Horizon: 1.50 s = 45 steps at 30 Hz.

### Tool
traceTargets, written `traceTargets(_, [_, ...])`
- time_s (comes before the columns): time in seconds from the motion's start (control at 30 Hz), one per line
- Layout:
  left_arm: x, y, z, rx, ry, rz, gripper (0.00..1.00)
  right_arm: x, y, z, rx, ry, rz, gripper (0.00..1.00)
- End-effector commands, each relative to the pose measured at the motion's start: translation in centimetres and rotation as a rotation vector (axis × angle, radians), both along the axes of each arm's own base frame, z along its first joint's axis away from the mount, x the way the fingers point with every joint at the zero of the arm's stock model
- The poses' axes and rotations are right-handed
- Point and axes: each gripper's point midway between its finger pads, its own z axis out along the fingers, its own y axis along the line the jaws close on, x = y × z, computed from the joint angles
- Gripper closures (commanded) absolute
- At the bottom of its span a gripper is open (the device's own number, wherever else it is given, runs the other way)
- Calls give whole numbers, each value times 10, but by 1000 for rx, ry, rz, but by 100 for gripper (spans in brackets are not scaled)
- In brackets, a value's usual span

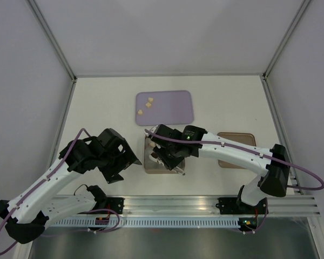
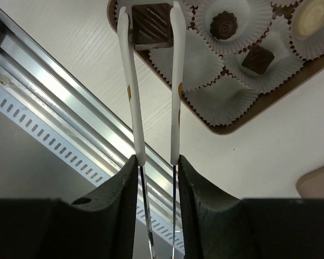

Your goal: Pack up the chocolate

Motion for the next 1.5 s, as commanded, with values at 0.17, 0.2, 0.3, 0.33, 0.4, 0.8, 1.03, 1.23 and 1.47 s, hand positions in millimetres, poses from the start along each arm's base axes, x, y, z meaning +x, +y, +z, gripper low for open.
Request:
traceTargets(0.17, [-11, 5, 4, 5, 41, -8, 0, 27, 37, -19, -27, -45, -81, 73])
traceTargets(0.2, [-12, 5, 4, 6, 43, -9, 0, 28, 39, -19, -27, -46, -83, 73])
traceTargets(0.3, [-12, 6, 5, 5, 41, -6, 0, 30, 40, -27, -40, -47, -93, 72])
traceTargets(0.33, [-12, 6, 5, 4, 40, -8, 0, 31, 42, -28, -32, -48, -97, 71])
traceTargets(0.4, [-12, 7, 5, 7, 44, -5, 0, 30, 41, -33, -37, -39, -106, 71])
traceTargets(0.8, [-14, 8, 7, 5, 46, -3, 0, 35, 42, -50, -76, -36, -116, 69])
traceTargets(1.03, [-15, 10, 8, 9, 48, 3, 0, 43, 41, -58, -89, -24, -141, 69])
traceTargets(1.23, [-15, 10, 9, 6, 47, 2, 0, 48, 42, -58, -100, -21, -162, 68])
traceTargets(1.47, [-16, 10, 9, 9, 48, -1, 0, 49, 47, -63, -100, -14, -161, 65])
